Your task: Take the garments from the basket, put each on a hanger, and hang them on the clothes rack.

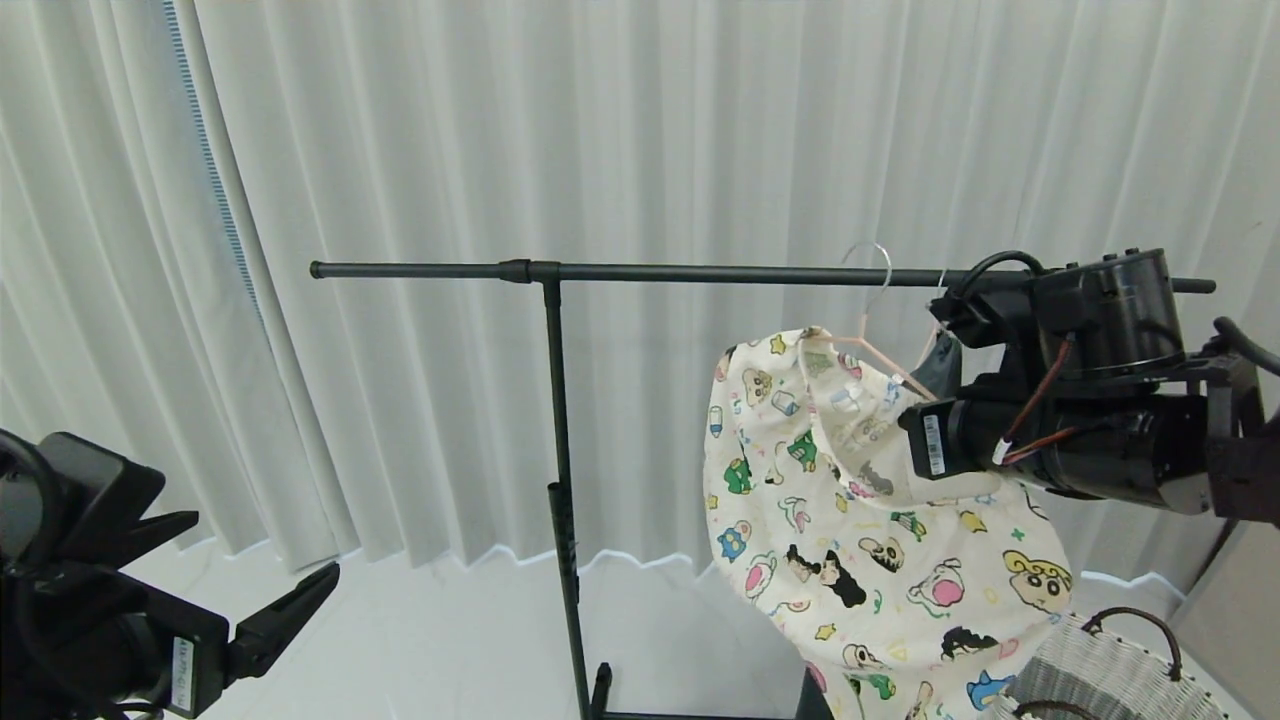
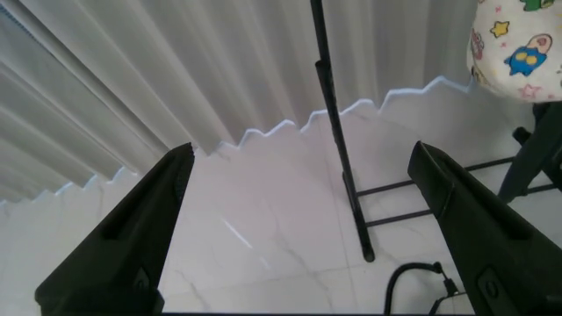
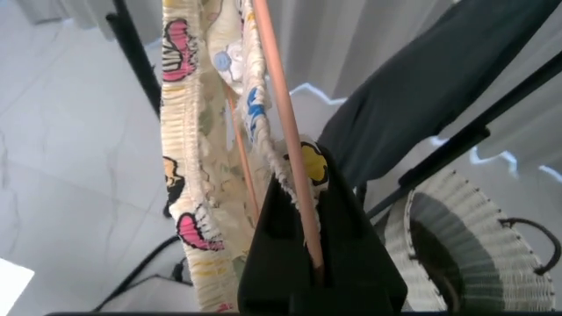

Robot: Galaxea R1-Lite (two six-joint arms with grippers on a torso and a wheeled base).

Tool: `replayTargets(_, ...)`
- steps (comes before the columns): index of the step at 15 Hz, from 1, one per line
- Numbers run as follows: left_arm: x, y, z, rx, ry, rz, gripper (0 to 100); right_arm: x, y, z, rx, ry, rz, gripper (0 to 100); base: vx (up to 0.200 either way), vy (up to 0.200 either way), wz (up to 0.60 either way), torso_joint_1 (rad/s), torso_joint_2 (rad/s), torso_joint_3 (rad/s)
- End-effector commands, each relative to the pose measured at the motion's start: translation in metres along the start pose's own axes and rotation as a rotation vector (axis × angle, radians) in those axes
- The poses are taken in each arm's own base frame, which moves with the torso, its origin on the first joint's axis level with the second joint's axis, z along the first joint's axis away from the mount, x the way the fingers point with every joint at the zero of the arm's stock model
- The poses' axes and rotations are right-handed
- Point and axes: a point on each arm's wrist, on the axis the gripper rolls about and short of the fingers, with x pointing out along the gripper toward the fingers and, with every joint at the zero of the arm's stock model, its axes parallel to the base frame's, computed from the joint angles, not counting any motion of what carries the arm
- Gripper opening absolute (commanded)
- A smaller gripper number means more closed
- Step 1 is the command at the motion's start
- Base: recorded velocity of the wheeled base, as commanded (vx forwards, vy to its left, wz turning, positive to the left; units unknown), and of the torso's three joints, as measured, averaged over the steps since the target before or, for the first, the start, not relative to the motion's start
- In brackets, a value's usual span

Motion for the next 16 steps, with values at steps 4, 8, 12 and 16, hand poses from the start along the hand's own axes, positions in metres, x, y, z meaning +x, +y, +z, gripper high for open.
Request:
replayTargets(4,-0.0011,0.0,0.0005,0.002,-0.006,0.0,100,0.0092,0.0019,0.0009,-0.007,0.007,-0.035,0,0.2,0.0,0.0,0.007,0.01,0.002)
replayTargets(8,-0.0016,0.0001,0.0016,0.019,-0.013,0.0,100,0.0086,0.0016,0.0017,-0.008,0.002,-0.046,0,0.2,0.0,0.0,0.004,0.0,0.001)
replayTargets(12,-0.0034,0.0,0.0014,0.018,-0.019,-0.001,100,0.0079,0.0013,0.0009,-0.008,0.003,-0.046,0,0.2,0.0,0.0,0.002,0.0,0.001)
replayTargets(16,-0.0049,0.0001,0.0013,0.017,-0.027,0.0,100,0.0091,0.0014,-0.0009,-0.01,0.011,-0.048,0,0.2,0.0,0.0,0.004,0.0,0.001)
